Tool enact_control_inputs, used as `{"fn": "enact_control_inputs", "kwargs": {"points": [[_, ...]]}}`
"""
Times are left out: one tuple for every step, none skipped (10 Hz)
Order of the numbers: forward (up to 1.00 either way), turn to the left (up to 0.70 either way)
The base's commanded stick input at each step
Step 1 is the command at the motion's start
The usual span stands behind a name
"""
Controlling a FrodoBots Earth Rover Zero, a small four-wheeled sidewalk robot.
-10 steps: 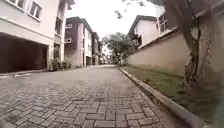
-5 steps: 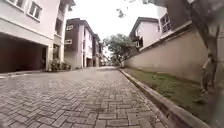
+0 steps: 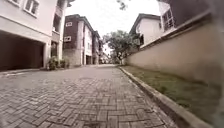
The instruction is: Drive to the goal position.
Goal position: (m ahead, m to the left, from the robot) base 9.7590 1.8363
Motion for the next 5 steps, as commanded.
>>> {"fn": "enact_control_inputs", "kwargs": {"points": [[0.7, 0.0], [0.7, 0.0], [0.7, 0.0], [0.7, 0.0], [0.7, 0.0]]}}
